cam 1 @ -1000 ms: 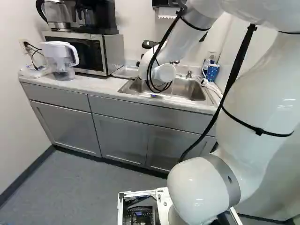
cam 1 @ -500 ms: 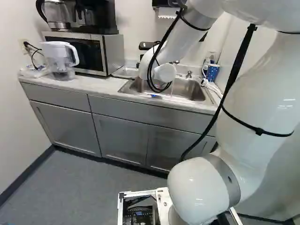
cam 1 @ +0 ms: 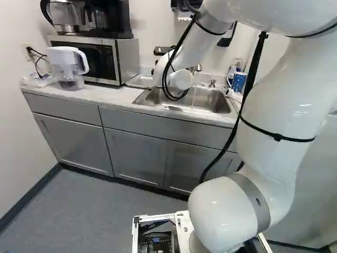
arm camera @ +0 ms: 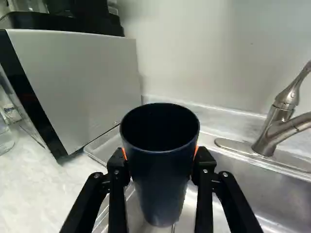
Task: Rinse the cup and place it in the tray
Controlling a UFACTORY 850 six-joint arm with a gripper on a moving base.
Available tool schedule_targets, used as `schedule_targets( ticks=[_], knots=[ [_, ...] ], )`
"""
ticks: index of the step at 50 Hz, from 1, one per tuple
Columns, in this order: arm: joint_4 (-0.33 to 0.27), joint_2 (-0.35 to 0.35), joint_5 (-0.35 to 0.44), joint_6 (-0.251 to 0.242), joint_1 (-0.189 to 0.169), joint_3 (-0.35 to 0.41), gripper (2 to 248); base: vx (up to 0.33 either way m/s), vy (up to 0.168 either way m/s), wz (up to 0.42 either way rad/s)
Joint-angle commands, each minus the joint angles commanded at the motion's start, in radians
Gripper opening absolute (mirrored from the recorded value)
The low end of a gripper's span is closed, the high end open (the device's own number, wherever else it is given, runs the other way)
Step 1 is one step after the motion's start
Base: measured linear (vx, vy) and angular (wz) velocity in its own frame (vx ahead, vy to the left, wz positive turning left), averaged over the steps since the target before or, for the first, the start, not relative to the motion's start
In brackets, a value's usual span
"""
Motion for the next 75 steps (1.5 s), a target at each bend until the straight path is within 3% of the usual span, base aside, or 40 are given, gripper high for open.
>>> schedule_targets(
  ticks=[38, 75],
  knots=[
    [0.0, -0.195, 0.0, 0.0, 0.045, -0.22, 126, 0.0, 0.0, 0.0],
    [0.0, -0.408, 0.002, 0.0, 0.054, -0.454, 126, 0.0, 0.0, 0.0]
  ],
)
